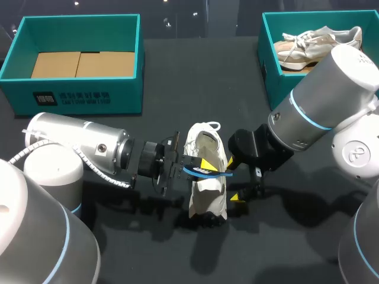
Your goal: Take the shoe out of the shoebox, open the shoe tongue, remove and reinsert the insole, then place the shoe into the shoebox
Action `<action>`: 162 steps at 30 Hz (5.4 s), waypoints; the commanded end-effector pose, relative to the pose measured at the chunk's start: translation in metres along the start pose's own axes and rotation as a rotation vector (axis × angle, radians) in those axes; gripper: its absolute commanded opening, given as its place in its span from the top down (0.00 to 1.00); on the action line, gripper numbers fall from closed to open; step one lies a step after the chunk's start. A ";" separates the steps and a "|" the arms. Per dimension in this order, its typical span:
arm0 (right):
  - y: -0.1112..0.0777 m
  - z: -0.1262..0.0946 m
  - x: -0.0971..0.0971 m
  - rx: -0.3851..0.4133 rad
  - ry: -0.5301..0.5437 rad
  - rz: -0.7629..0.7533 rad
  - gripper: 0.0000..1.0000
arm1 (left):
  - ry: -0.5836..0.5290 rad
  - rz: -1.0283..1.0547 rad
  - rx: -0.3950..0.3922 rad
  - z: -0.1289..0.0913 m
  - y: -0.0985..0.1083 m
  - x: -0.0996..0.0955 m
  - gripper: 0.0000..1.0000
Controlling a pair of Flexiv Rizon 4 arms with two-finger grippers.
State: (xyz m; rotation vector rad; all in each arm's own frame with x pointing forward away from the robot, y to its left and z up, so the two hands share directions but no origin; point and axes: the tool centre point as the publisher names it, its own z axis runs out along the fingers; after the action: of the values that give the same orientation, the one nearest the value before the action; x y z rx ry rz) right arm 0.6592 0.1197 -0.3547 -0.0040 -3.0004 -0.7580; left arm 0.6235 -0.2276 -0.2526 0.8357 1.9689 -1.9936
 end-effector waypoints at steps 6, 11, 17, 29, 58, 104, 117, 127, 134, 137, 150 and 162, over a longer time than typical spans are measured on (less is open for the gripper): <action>0.000 0.001 0.002 0.001 -0.004 0.000 0.00 | -0.001 -0.029 0.002 0.012 0.017 0.000 1.00; 0.000 0.001 0.002 0.001 -0.004 0.000 0.00 | -0.012 -0.036 0.003 0.013 0.023 0.002 1.00; 0.000 0.001 0.002 0.001 -0.004 0.000 0.00 | -0.030 -0.043 -0.001 0.012 0.034 0.005 1.00; 0.000 0.001 0.002 0.001 -0.004 0.000 0.00 | -0.057 -0.061 -0.012 0.003 0.044 0.011 1.00; 0.000 0.001 0.002 0.001 -0.004 0.000 0.00 | -0.123 -0.071 -0.069 -0.011 0.099 0.003 1.00; 0.000 0.001 0.002 0.001 -0.004 0.000 0.00 | -0.086 -0.051 -0.160 -0.004 0.078 -0.007 1.00; 0.000 0.001 0.002 0.001 -0.004 0.000 0.00 | -0.075 -0.034 -0.225 -0.010 0.113 -0.014 1.00; 0.000 0.001 0.002 0.001 -0.004 0.000 0.00 | -0.057 -0.046 -0.204 -0.008 0.090 -0.009 0.65; 0.000 0.001 0.002 0.001 -0.004 0.000 0.00 | -0.056 -0.045 -0.199 -0.008 0.070 -0.006 0.62; 0.000 0.001 0.002 0.001 -0.004 0.000 0.00 | -0.048 -0.041 -0.196 -0.005 0.063 -0.006 0.71; 0.000 0.001 0.002 0.001 -0.004 0.000 0.00 | -0.035 0.003 -0.232 0.004 0.090 -0.006 1.00; 0.000 0.001 0.002 0.001 -0.004 0.000 0.00 | -0.027 0.039 -0.307 -0.003 0.115 -0.011 1.00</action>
State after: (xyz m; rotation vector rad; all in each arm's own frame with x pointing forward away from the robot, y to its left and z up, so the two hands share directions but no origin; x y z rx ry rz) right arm 0.6591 0.1199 -0.3547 -0.0035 -3.0010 -0.7576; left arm 0.6920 -0.2331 -0.3419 0.7629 2.1457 -1.6201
